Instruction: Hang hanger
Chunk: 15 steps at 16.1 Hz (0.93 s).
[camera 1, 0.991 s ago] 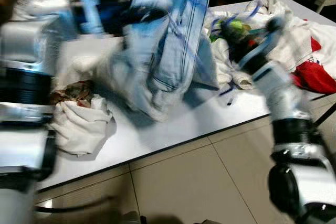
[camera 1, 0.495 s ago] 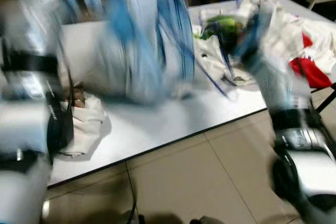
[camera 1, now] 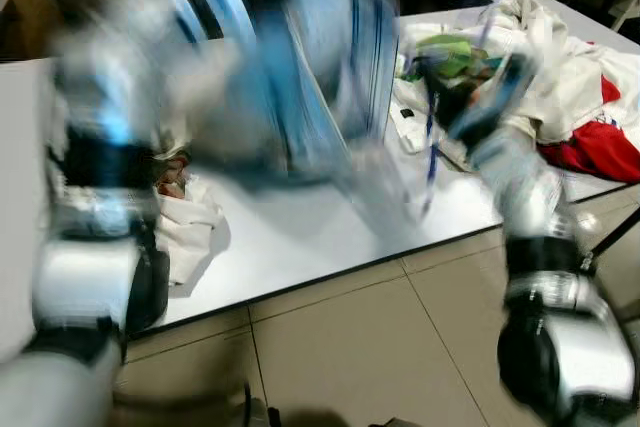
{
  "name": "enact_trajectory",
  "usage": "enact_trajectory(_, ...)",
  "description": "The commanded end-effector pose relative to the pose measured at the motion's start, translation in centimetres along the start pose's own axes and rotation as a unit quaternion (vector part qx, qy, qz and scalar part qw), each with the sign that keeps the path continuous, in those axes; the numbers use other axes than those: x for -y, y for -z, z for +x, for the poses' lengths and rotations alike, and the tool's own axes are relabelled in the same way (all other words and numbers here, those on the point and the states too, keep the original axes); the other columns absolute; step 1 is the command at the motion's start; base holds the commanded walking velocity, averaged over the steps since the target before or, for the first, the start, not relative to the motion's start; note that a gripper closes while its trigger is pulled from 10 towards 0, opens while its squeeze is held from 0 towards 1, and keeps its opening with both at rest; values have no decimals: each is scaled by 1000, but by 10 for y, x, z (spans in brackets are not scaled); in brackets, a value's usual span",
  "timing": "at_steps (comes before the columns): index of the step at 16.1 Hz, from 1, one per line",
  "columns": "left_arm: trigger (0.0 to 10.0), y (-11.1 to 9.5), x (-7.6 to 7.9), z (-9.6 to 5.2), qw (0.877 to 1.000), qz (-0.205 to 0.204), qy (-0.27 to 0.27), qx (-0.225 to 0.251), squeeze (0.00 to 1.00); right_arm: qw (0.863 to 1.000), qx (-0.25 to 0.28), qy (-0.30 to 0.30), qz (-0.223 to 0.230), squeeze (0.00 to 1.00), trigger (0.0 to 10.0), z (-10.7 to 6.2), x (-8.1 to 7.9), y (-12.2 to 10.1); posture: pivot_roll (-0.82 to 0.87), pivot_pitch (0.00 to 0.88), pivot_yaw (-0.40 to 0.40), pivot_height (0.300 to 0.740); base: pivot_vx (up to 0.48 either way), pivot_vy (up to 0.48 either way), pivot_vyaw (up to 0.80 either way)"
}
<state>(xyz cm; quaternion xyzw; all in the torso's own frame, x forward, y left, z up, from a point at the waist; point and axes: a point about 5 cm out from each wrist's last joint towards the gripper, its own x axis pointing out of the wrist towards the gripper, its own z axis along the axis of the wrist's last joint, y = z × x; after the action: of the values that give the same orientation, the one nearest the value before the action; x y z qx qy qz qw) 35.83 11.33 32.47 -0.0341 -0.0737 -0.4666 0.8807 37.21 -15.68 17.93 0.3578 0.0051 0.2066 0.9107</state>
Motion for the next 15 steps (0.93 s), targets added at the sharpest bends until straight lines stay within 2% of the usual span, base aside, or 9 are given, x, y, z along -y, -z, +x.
enact_trajectory(1, 0, -16, 11, 1, 999, 45, 15, 5, 0, 1000, 4, -12, -8, 0, 10000, 0, -9, -5, -81, 0, 35, 740, 0, 0, 0)
enact_trajectory(3, 0, 2, 13, 0, 999, 34, 13, -31, 0, 999, -3, -32, 9, 0, 10000, -8, -14, 5, -83, 0, 39, 740, 0, 0, 0)
enact_trajectory(6, 0, 37, 37, -5, 987, 22, 97, -128, 0, 995, 42, -45, 84, 0, 10000, -5, -21, 0, -86, 0, 49, 740, 0, 0, 0)
enact_trajectory(7, 0, 48, 50, -9, 977, 13, 145, -154, 0, 990, 66, -35, 118, 0, 10000, 2, -21, -4, -84, 0, 52, 740, 0, 0, 0)
enact_trajectory(10, 0, 30, 64, -1, 976, -76, 182, -87, 0, 989, 69, 1, 134, 0, 10000, 17, -19, 2, -70, 0, 62, 740, 0, 0, 0)
enact_trajectory(11, 0, 15, 67, 6, 973, -121, 194, -43, 0, 987, 68, 22, 142, 0, 10000, 23, -19, 6, -70, 0, 62, 740, 0, 0, 0)
enact_trajectory(13, 0, -11, 73, 32, 957, -208, 195, 49, 0, 982, 45, 62, 174, 0, 10000, 38, -26, 27, -51, 0, 63, 740, 0, 0, 0)
enact_trajectory(14, 0, -12, 73, 33, 956, -215, 193, 53, 0, 982, 42, 64, 174, 0, 10000, 39, -27, 29, -51, 0, 63, 740, 0, 0, 0)
enact_trajectory(15, 0, -15, 76, 43, 949, -243, 191, 67, 0, 979, 31, 76, 185, 0, 10000, 42, -30, 39, -54, 0, 73, 740, 0, 0, 0)
